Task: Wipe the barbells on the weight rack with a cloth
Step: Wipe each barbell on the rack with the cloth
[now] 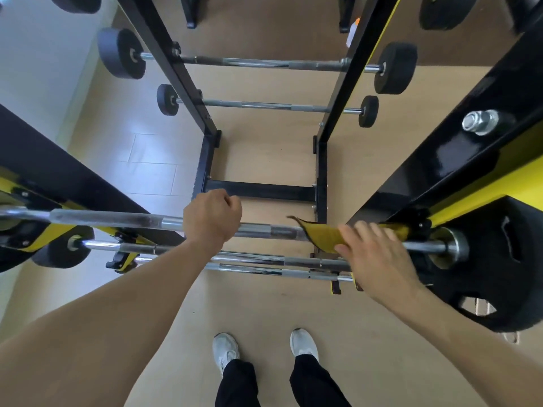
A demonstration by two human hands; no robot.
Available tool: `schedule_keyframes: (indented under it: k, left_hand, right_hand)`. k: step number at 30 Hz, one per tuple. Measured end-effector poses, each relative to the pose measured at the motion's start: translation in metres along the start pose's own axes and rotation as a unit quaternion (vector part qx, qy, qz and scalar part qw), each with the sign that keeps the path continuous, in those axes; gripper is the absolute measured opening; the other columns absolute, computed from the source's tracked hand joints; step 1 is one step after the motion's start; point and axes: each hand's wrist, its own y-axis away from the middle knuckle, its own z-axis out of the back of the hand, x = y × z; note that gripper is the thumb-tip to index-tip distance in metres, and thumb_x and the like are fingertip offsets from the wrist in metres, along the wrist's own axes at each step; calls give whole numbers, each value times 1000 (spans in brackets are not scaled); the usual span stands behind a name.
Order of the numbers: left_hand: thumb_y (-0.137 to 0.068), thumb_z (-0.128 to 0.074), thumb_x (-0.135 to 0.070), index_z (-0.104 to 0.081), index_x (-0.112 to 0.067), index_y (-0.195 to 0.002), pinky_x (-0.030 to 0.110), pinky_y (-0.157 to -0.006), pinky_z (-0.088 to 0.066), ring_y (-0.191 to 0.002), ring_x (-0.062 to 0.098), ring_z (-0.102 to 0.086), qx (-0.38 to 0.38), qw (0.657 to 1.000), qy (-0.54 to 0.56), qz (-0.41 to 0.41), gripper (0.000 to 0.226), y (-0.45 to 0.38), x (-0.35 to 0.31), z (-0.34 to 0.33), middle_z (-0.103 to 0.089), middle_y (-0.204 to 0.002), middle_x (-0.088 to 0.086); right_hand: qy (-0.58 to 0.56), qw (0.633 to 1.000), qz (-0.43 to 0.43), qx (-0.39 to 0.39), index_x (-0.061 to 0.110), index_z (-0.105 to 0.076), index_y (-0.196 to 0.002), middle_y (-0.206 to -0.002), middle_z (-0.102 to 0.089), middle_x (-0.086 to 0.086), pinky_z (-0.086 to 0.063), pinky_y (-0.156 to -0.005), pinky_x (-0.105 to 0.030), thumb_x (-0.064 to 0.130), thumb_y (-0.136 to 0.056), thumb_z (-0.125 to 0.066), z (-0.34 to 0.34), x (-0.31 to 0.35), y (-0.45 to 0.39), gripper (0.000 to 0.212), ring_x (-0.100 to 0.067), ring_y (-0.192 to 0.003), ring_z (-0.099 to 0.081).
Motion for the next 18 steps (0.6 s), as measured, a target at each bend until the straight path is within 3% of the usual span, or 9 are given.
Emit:
schedule_keyframes:
  k: [3, 7, 10, 12, 14, 16, 18]
  left_hand:
    - [-92, -44, -26, -56, -11, -62, 24, -48, -30, -50, 19, -45, 2, 1000, -8, -8, 36, 0, -1, 1, -52, -55, 3]
    - [-93, -44, -27, -53, -13, -60, 25, -48, -34, -50, 19, -47, 2, 1000, -8, -19, 37, 0, -1, 2, -51, -53, 1]
    - [-95, -44, -30, -51, -18, -60, 24, -49, -37, -51, 16, -49, 1, 1000, -3, -23, 37, 1, 0, 1, -52, -55, 0]
    - [-95, -44, -32, -56, -18, -64, 28, -54, -48, -55, 19, -54, 3, 1000, -1, -27, 36, 0, 1, -1, -55, -57, 0]
    - [-95, -44, -31, -58, -17, -67, 28, -55, -48, -56, 19, -54, 9, 1000, 7, -28, 35, 0, 3, -2, -56, -58, 1]
    - [-95, -44, -31, -58, -16, -66, 27, -54, -44, -55, 18, -53, 9, 999, 8, -30, 36, -1, 4, -2, -56, -58, 1]
    - [-94, -43, -29, -58, -15, -65, 26, -54, -42, -54, 17, -51, 4, 1000, 6, -26, 35, -1, 3, -2, -55, -57, 0]
  right_hand:
    - [20, 999, -23, -24, 18, -51, -123, -94, -55, -2, -42, -78, -39, 51, -100, -23, 1, 8, -2, 49, -21, -83, -52]
    - [-48, 996, 79, -17, 20, -49, -118, -103, -60, 1, -47, -79, -35, 53, -103, -24, 2, 84, -58, 44, -19, -86, -58]
    - [-72, 988, 126, -43, 15, -37, -138, -113, -57, -4, -47, -84, -40, 47, -106, -25, -1, 105, -69, 47, -22, -92, -55]
    - [-7, 985, 168, -37, 11, -13, -156, -131, -47, -12, -43, -95, -45, 45, -105, -29, -6, 84, -47, 63, -29, -109, -50]
    - [48, 983, 177, -30, 16, 4, -159, -149, -32, -15, -35, -107, -48, 38, -103, -40, -9, 46, -18, 74, -34, -126, -41]
    - [63, 990, 122, -43, 23, 1, -159, -151, -34, -14, -34, -107, -48, 27, -97, -53, -11, 7, 4, 82, -35, -127, -41]
    - [38, 996, 61, -59, 31, -6, -159, -138, -47, -13, -39, -101, -47, 30, -97, -49, -11, -23, 18, 75, -33, -119, -49]
